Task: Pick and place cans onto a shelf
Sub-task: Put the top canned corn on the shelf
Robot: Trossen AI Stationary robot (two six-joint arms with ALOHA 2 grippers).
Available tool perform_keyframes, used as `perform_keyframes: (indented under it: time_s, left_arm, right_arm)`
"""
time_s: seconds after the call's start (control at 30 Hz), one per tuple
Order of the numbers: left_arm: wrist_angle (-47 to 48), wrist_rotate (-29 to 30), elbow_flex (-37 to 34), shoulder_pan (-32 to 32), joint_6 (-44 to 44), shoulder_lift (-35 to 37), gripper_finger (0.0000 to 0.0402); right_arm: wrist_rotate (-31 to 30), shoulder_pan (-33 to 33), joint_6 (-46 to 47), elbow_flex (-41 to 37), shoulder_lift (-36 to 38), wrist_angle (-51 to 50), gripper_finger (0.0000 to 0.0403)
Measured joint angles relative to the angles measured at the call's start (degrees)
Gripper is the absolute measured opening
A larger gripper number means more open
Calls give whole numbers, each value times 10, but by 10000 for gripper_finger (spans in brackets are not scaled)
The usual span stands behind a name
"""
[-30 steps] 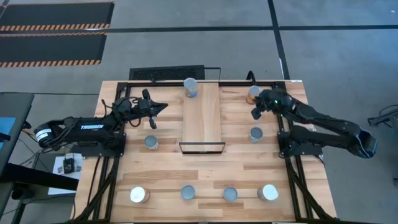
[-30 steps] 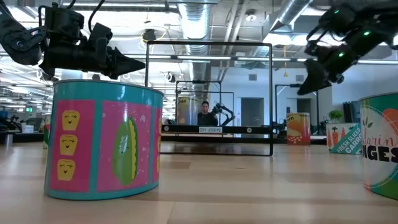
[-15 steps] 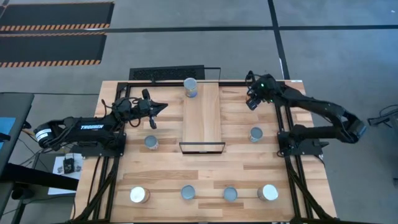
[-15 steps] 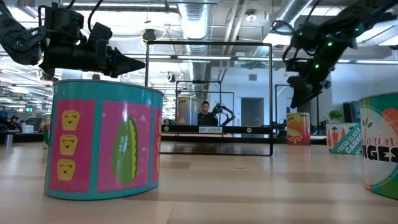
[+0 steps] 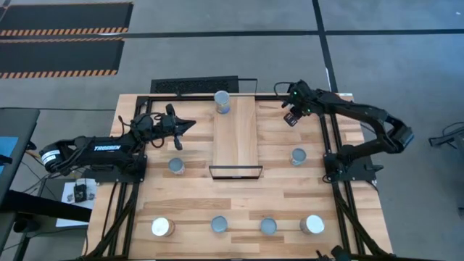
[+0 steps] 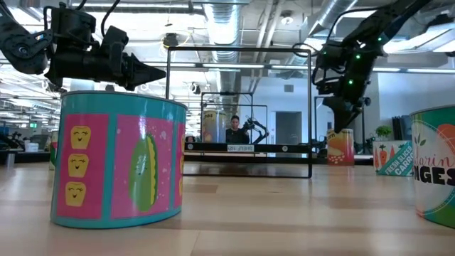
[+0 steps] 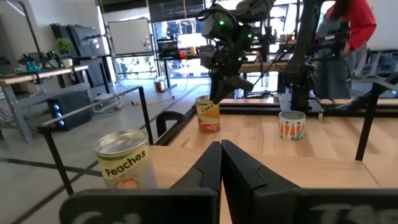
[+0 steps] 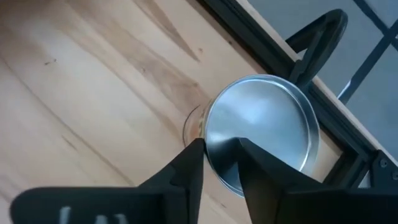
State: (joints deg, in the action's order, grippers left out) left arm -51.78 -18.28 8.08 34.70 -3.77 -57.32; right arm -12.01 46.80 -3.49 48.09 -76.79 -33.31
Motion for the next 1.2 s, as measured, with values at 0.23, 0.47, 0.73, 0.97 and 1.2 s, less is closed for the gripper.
perform_keyframes:
  time_s: [0.23, 0.47, 0.73, 0.97, 1.2]
  left_arm:
    - [-2, 0, 0, 0, 20, 0, 0]
    - [-2, 0, 0, 0, 19, 0, 0]
    - [-1, 0, 0, 0, 19, 0, 0]
    - [2, 0, 0, 0, 19, 0, 0]
    - [2, 1, 0, 0, 19, 0, 0]
  right_arm:
    - [2, 6, -23, 24, -26, -20, 73]
    - [89, 4, -95, 50, -27, -46, 32]
    - [106, -17, -149, 54, -25, -83, 16]
    - [108, -71, -160, 53, -26, -87, 22]
    - [109, -106, -84, 63, -27, -80, 17]
